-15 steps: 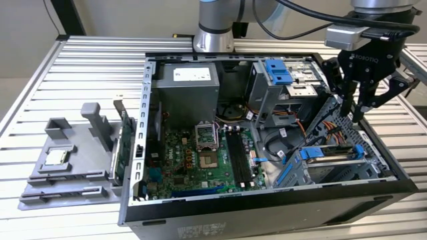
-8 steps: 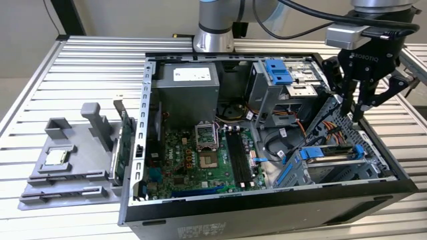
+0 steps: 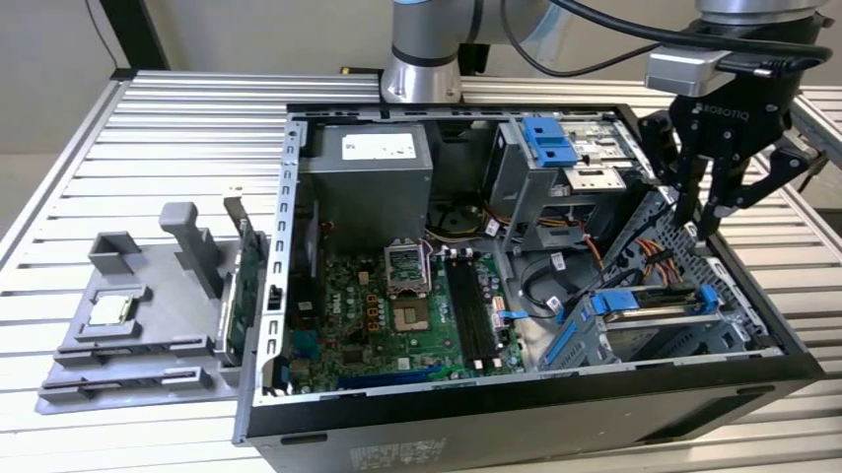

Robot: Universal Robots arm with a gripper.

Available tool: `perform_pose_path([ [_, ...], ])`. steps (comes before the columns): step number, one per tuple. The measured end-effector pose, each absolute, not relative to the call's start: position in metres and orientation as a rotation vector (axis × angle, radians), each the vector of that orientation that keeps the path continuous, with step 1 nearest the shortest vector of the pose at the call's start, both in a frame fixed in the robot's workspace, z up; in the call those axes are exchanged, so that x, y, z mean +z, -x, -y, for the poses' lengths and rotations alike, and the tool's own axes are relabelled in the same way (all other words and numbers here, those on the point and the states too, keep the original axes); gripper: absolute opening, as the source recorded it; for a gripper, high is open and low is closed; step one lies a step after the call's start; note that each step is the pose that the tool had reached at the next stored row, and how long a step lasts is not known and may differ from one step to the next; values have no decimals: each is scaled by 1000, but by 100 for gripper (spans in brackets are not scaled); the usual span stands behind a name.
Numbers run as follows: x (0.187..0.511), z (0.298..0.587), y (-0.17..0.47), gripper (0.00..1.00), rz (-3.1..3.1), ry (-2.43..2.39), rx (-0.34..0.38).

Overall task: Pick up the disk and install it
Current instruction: 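Insert the second disk wire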

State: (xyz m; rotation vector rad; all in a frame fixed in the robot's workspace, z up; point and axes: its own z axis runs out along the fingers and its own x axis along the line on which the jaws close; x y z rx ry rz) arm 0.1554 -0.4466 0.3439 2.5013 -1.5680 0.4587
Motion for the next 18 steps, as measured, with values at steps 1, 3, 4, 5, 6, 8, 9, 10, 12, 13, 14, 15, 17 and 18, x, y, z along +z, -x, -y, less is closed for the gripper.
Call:
perform_pose_path([
  [1,344,446,-156,100,1568,-2501,459],
  [3,344,446,-156,100,1568,-2501,459],
  [4,344,446,-156,100,1568,-2501,459],
  [5,344,446,-156,100,1568,-2501,459],
  [6,344,446,-156,100,1568,-2501,459],
  [8,344,446,-156,100,1568,-2502,459],
  [9,344,446,-156,0,1568,-2501,459],
  [10,344,446,-156,0,1568,-2502,459],
  [12,344,446,-156,0,1568,-2501,459],
  [13,344,446,-156,0,1568,-2501,459],
  [14,344,446,-156,0,1568,-2502,459],
  [15,344,446,-156,0,1568,-2502,459],
  [17,344,446,-156,0,1567,-2501,459],
  [18,344,446,-156,0,1568,-2501,459],
])
